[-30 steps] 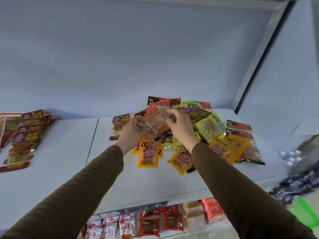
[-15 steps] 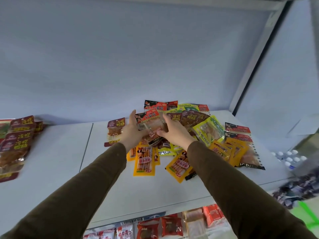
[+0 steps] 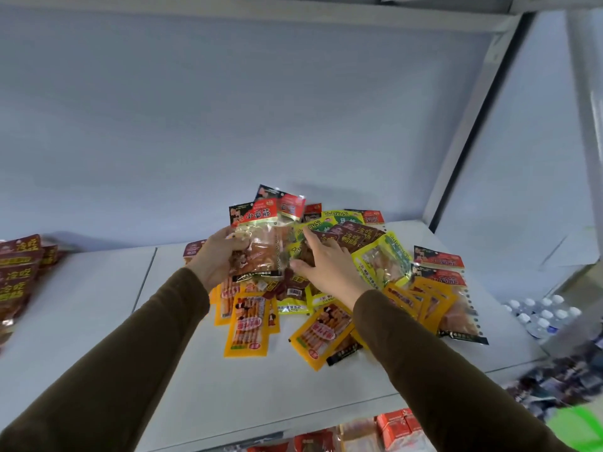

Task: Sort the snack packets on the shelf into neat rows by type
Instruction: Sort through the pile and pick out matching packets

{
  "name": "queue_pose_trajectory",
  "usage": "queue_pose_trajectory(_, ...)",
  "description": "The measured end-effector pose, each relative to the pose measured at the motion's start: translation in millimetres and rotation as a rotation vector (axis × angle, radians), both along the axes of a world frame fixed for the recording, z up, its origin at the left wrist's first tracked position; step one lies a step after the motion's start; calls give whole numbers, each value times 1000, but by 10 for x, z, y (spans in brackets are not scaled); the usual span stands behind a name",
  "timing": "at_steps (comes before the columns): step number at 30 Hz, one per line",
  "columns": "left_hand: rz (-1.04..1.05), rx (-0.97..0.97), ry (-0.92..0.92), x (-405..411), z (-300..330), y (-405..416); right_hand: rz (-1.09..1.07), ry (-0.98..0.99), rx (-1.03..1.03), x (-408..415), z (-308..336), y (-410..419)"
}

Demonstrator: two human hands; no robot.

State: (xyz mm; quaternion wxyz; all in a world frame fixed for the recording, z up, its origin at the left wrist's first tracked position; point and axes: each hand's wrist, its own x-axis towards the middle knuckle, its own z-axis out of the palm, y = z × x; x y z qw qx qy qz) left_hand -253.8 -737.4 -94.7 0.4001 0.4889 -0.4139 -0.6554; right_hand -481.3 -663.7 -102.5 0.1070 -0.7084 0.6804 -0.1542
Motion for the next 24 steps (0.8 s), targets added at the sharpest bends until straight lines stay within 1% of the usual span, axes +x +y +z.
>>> queue_pose_trajectory(2,-34,2,31,122,-13,5,-16,-10,-18,-36,-32,-10)
queue_pose_trajectory(5,-91,-23,24,234,-22,52,-80,-42,-46,-76,-4,-14)
queue_pose_trajectory(7,-77,-12,37,298,-38,98,-121,-59,-72,-85,43,-43)
queue_pose_trajectory(8,-61,-3,58,345,-46,121,-135,-96,-93,-81,77,-62)
queue_pose_trajectory(10,-12,0,65,450,-69,166,-140,-243,-140,-71,137,-113)
queue_pose_trajectory(12,69,-12,32,564,-92,209,-125,-385,-161,-57,201,-178)
queue_pose_trajectory(14,165,-30,10,663,-103,252,-104,-439,-145,-31,237,-281)
queue_pose_trajectory(16,211,-20,38,721,-97,309,-70,-419,-90,45,263,-398)
queue_pose_trajectory(19,206,18,74,747,-100,367,-19,-348,8,212,289,-528)
queue_pose_trajectory(22,231,44,83,772,-127,404,36,-300,52,391,259,-607)
queue_pose_trajectory(24,238,43,74,803,-139,423,64,-216,71,497,198,-662)
